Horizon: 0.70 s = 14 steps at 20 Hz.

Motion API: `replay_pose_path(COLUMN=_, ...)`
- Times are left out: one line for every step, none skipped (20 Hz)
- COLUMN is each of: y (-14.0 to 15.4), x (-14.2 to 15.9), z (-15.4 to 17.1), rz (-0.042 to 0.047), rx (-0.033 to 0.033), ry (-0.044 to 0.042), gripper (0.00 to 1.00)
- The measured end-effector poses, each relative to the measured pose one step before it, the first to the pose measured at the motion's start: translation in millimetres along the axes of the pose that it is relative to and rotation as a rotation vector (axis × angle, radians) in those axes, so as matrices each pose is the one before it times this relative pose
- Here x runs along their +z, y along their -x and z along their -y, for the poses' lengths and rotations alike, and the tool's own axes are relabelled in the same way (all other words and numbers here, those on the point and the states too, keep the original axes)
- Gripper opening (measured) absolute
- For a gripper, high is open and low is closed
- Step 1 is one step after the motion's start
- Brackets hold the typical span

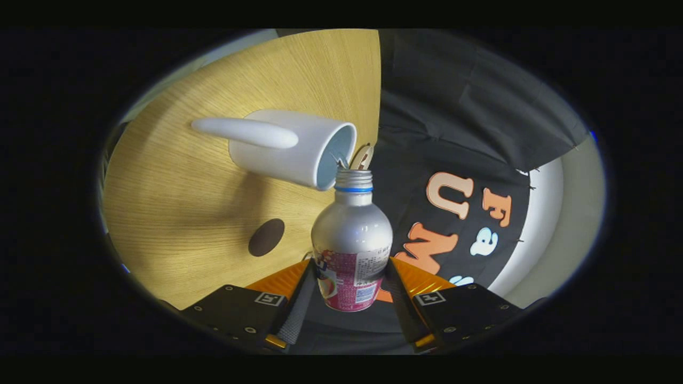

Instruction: Take the bottle from table, then pour the juice into the cup, finally place the bottle on the coaster

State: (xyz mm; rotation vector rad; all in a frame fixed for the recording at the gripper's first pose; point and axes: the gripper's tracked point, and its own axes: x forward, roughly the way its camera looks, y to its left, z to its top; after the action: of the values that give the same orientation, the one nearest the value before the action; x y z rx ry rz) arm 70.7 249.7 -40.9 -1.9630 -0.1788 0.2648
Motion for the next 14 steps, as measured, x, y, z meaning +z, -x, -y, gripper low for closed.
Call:
replay_pose_path(y=-0.55, x=-1.01, z=0.65, rz=0.00088, rx=0.00335, ry=0.00450, gripper=0.73)
replay_pose_path(y=0.30, x=0.22, z=0.16, rz=0.00037, rx=-0.00013, ry=0.00739, gripper=0.73)
replay_pose_path(y=0.32, x=0.28, z=0.00, rz=0.00026, rx=0.00242, ry=0.01072, gripper=0.73)
replay_pose_path(y=0.45, x=0.36, z=0.99, rz=0.00047, rx=0.00307, ry=0.00923, gripper=0.73)
replay_pose_path(y=-1.82, x=0.14, z=1.55, rz=0.00185, rx=-0.00001, ry=0.00810, gripper=0.73)
replay_pose_path(y=-0.61, x=0.02, z=0.27, rz=0.00069, rx=0.00417, ry=0.01105, gripper=0.73)
replay_pose_path(y=0.79, x=0.45, z=-0.08, rz=0.00070, rx=0.00520, ry=0.01241, gripper=0.73)
replay_pose_path(y=-0.83, x=1.14, z=1.36, rz=0.00684, rx=-0.00229, ry=0.00908, gripper=0.73)
replay_pose_path(y=-0.35, x=0.61, z=0.15, rz=0.00236, rx=0.00211, ry=0.00760, gripper=0.73)
replay_pose_path(y=-0.41, x=-0.76, z=0.22, rz=-0.00139, rx=0.00457, ry=0.00966, gripper=0.73)
replay_pose_path(y=0.35, x=1.61, z=4.00, rz=0.00302, rx=-0.00419, ry=0.00958, gripper=0.73)
replay_pose_path(y=-0.03, x=0.71, z=2.46, rz=0.00067, rx=0.00238, ry=0.00778, gripper=0.73)
replay_pose_path(y=-1.98, x=0.96, z=1.11, rz=0.00239, rx=0.00001, ry=0.00657, gripper=0.73)
replay_pose_path(y=0.05, x=0.61, z=0.36, rz=0.00018, rx=0.00161, ry=0.00938, gripper=0.73)
